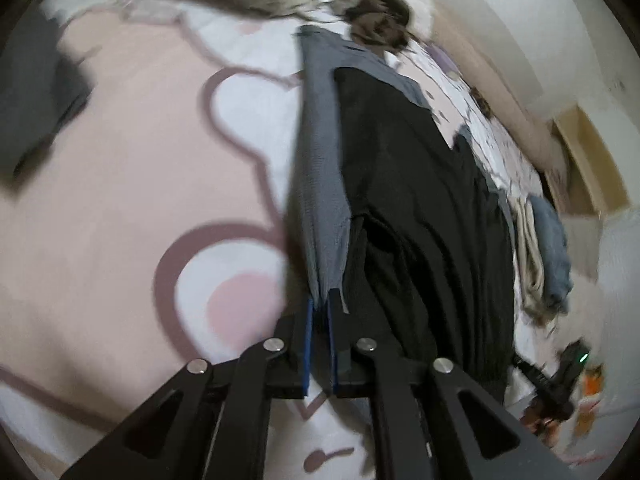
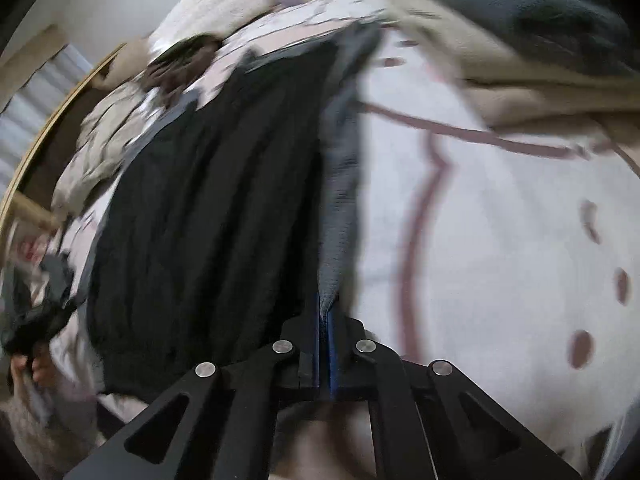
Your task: Fold clothes
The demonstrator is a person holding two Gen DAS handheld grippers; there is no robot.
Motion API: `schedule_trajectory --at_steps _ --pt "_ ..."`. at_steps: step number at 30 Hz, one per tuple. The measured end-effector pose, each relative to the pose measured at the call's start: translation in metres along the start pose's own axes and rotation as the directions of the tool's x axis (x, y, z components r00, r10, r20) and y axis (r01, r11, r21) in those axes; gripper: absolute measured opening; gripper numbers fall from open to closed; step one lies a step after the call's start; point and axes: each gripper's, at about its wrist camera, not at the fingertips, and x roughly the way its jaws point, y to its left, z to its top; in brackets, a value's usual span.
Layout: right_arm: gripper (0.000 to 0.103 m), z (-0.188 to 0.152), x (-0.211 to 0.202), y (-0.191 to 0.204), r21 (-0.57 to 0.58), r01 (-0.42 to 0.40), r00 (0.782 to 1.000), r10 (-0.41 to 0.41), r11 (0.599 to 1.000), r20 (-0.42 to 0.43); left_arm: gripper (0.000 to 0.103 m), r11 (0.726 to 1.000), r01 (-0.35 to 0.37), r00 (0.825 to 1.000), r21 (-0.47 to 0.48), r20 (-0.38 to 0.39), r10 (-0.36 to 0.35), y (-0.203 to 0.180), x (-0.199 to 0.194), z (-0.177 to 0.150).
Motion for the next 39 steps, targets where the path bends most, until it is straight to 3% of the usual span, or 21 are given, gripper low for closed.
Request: schedule_trajectory --at_steps 1,4,6,8,10,13,15,17,18,19,20,21,23,27,30,32,35,36,37,39 --pt "0.002 -0.002 -0.001 -0.011 0.047 -0.024 1.000 0.024 0.999 0.005 0.028 1.000 0.010 1.000 -0.028 -0.005 -0.010 0.006 0.000 -0.003" --pt "0.002 -0.008 -0.008 -0.026 0.140 -0.095 0.995 0.090 0.986 0.038 0.032 0.997 0.053 0.999 -0.064 -0.009 -0.054 0.011 -0.005 -0.022" --pt "0.013 -0.013 -0.016 -0.030 0.193 -0.142 0.990 0.134 0.971 0.052 0.044 0.995 0.080 0.996 -0.059 -0.023 -0.081 0.007 -0.010 -0.034" --pt "0.069 -0.020 -0.022 -0.028 0.219 -0.194 0.981 0.189 0.956 0.046 0.052 0.991 0.120 0.991 -0.050 -0.058 -0.123 -0.003 -0.008 -0.050" --pt "0.076 -0.027 -0.028 -0.025 0.235 -0.248 0.968 0.247 0.940 0.035 0.055 0.987 0.154 0.983 -0.040 -0.099 -0.157 -0.014 -0.005 -0.065" --pt "0.075 -0.039 -0.030 -0.018 0.245 -0.279 0.957 0.289 0.928 -0.005 0.065 0.989 0.146 0.979 0.001 -0.141 -0.145 -0.026 0.009 -0.084" --pt "0.074 -0.047 -0.020 -0.011 0.251 -0.287 0.950 0.308 0.924 -0.045 0.070 0.992 0.112 0.987 0.055 -0.122 -0.105 -0.037 0.012 -0.089" --pt "0.064 -0.054 -0.011 -0.005 0.254 -0.290 0.945 0.318 0.923 -0.077 0.073 0.990 0.109 0.988 0.086 -0.118 -0.098 -0.047 0.015 -0.091" --pt "0.063 -0.053 -0.008 -0.002 0.248 -0.280 0.948 0.307 0.927 -0.079 0.064 0.989 0.115 0.987 0.097 -0.120 -0.103 -0.052 0.017 -0.092" --pt "0.056 -0.051 -0.006 0.000 0.242 -0.275 0.951 0.301 0.930 -0.075 0.028 0.987 0.122 0.986 0.103 -0.129 -0.108 -0.055 0.019 -0.092" --pt "0.037 -0.049 -0.006 0.004 0.230 -0.270 0.953 0.294 0.935 -0.074 0.021 0.986 0.133 0.982 0.097 -0.149 -0.118 -0.056 0.023 -0.093" --pt "0.025 -0.047 -0.009 0.009 0.210 -0.266 0.955 0.287 0.941 -0.075 0.021 0.986 0.145 0.979 0.089 -0.160 -0.129 -0.056 0.023 -0.094" --pt "0.015 -0.042 -0.014 0.020 0.170 -0.257 0.959 0.273 0.951 -0.077 0.021 0.984 0.153 0.980 0.095 -0.141 -0.139 -0.057 0.013 -0.098" --pt "0.014 -0.050 -0.036 0.030 0.039 -0.221 0.972 0.223 0.975 -0.073 0.021 0.987 0.131 0.985 0.098 -0.127 -0.118 -0.050 -0.007 -0.104" --pt "0.014 -0.059 -0.017 0.017 0.068 -0.169 0.975 0.177 0.983 -0.134 0.021 0.992 0.083 0.984 0.093 -0.164 -0.067 -0.039 0.008 -0.110" --pt "0.014 -0.061 -0.006 0.010 0.114 -0.178 0.970 0.194 0.977 -0.150 0.025 0.995 0.075 0.983 0.068 -0.173 -0.063 -0.034 0.014 -0.111" --pt "0.014 -0.059 -0.014 0.010 0.106 -0.193 0.968 0.206 0.975 -0.140 0.037 0.992 0.000 0.996 0.129 -0.091 0.012 -0.038 -0.006 -0.110" --pt "0.014 -0.058 -0.017 0.009 0.106 -0.200 0.967 0.214 0.974 -0.139 0.038 0.981 -0.049 0.998 0.186 -0.040 0.058 -0.044 -0.016 -0.111" --pt "0.014 -0.057 -0.020 0.009 0.111 -0.212 0.964 0.226 0.971 -0.137 0.038 0.950 -0.117 0.993 0.291 0.037 0.111 -0.055 -0.029 -0.113" --pt "0.014 -0.052 -0.026 0.008 0.128 -0.258 0.952 0.274 0.958 -0.137 0.038 0.863 -0.208 0.974 0.460 0.179 0.139 -0.079 -0.048 -0.121"
